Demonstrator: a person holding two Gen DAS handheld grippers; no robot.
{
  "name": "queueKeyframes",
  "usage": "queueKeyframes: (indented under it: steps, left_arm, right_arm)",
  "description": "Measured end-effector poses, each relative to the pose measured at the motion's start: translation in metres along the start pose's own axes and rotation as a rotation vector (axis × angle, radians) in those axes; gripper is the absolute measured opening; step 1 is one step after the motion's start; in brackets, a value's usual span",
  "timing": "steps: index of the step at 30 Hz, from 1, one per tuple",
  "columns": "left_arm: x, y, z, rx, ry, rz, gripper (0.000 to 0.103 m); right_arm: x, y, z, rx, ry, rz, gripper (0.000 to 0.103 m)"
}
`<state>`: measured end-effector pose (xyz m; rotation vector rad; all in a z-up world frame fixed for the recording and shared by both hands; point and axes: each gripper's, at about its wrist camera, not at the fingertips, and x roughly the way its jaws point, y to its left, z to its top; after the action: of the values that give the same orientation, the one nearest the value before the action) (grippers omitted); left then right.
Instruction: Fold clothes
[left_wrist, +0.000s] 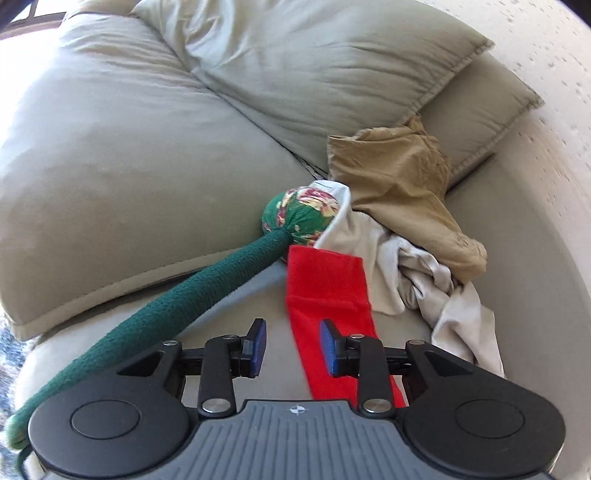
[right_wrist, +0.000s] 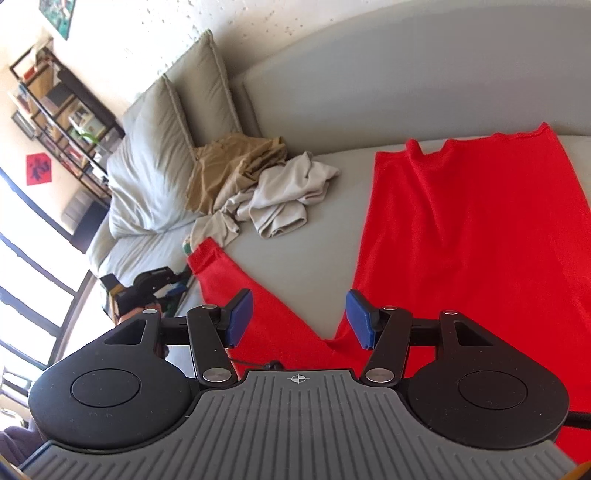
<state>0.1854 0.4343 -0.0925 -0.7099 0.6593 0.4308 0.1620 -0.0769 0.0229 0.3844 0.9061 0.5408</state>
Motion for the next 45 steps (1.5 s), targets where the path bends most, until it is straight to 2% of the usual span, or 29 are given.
queueKeyframes:
  steps: [3, 6, 9, 11, 15, 18, 20, 22, 25, 27, 30, 33, 42, 45]
  left_arm:
    - [-0.06, -0.028, -0.017, 0.125, 0.027, -0.1, 0.029]
    - [-0.124, -0.053, -0.041, 0.205, 0.059, -0.218, 0.035]
    - [-0.179, -0.083, -0.079, 0.327, 0.092, -0.272, 0.044]
    - [-0.202, -0.097, -0.118, 0.405, 0.139, -0.269, 0.047]
    - [-0.21, -0.125, -0.207, 0.518, 0.238, -0.196, 0.047]
    - [-0.213, -0.145, -0.272, 0.596, 0.294, -0.138, 0.047]
    - [-0.213, -0.153, -0.305, 0.613, 0.326, -0.092, 0.047]
    - [-0.216, -0.16, -0.326, 0.621, 0.35, -0.098, 0.047]
    - [-0.222, -0.17, -0.343, 0.694, 0.339, -0.098, 0.049]
    - [-0.225, -0.17, -0.345, 0.711, 0.329, -0.062, 0.051]
    - [-0.222, -0.162, -0.339, 0.68, 0.333, -0.021, 0.051]
    - [-0.221, -0.152, -0.333, 0.633, 0.35, -0.011, 0.051]
    - [-0.214, -0.146, -0.321, 0.531, 0.337, -0.054, 0.051]
    - [-0.206, -0.147, -0.312, 0.501, 0.305, -0.05, 0.051]
  right_arm:
    - [-0.043, 0.001, -0.007, -0.002, -0.049, 0.014, 0.063]
    - [-0.091, 0.0, -0.02, -0.027, -0.104, 0.013, 0.075]
    - [-0.14, -0.01, -0.038, -0.047, -0.148, -0.014, 0.078]
    - [-0.168, -0.025, -0.055, -0.018, -0.166, -0.034, 0.079]
    - [-0.2, -0.07, -0.103, 0.114, -0.16, -0.06, 0.082]
    - [-0.195, -0.105, -0.147, 0.195, -0.085, -0.112, 0.079]
    - [-0.188, -0.122, -0.171, 0.224, -0.059, -0.146, 0.078]
    - [-0.181, -0.138, -0.188, 0.266, -0.029, -0.157, 0.072]
    - [-0.175, -0.156, -0.199, 0.312, -0.004, -0.143, 0.07]
    - [-0.173, -0.163, -0.203, 0.312, -0.005, -0.156, 0.07]
    - [-0.17, -0.169, -0.207, 0.329, -0.007, -0.176, 0.07]
    - [-0.166, -0.173, -0.21, 0.363, 0.0, -0.165, 0.07]
    - [-0.155, -0.174, -0.208, 0.373, 0.022, -0.181, 0.07]
    - [-0.156, -0.176, -0.206, 0.386, 0.014, -0.183, 0.07]
